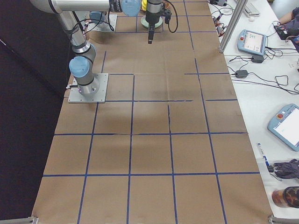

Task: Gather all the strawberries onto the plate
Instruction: 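Carry the strawberry with the left gripper onto the plate and release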

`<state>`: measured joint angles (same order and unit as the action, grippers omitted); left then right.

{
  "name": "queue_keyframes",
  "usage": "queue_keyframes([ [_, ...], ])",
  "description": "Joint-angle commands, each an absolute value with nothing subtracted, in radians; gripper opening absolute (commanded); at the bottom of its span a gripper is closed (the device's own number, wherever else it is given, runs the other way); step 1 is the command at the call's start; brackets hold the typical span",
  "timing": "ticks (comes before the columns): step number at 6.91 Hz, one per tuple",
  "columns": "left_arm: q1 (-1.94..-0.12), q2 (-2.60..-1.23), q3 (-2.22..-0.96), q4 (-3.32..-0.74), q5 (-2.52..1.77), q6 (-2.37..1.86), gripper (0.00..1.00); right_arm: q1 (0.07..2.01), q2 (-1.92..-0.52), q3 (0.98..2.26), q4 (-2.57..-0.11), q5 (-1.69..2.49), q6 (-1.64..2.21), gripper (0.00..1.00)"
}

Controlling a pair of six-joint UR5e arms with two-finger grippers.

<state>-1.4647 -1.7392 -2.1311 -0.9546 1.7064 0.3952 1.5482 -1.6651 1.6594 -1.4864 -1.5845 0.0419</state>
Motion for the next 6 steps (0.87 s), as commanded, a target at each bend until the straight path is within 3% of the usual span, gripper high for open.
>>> queue_keyframes([
  [1,-1.459,-1.79,-2.137,-0.924,1.694,0.374,0.11,1.549,-1.667,1.658,-1.486,-1.58,0.045,1.0],
  [2,-1.459,-1.795,-2.137,-0.92,1.669,0.362,0.42,1.551,-1.669,1.658,-1.486,-1.578,0.041,1.0],
  [3,-1.459,-1.79,-2.137,-0.92,1.667,0.361,0.82,1.551,-1.667,1.658,-1.486,-1.578,0.041,1.0],
  [4,-1.459,-1.789,-2.135,-0.922,1.667,0.359,0.98,1.551,-1.667,1.658,-1.486,-1.578,0.041,1.0],
  [6,-1.479,-1.747,-2.087,-0.963,1.667,0.344,0.99,1.552,-1.667,1.658,-1.486,-1.578,0.041,1.0],
])
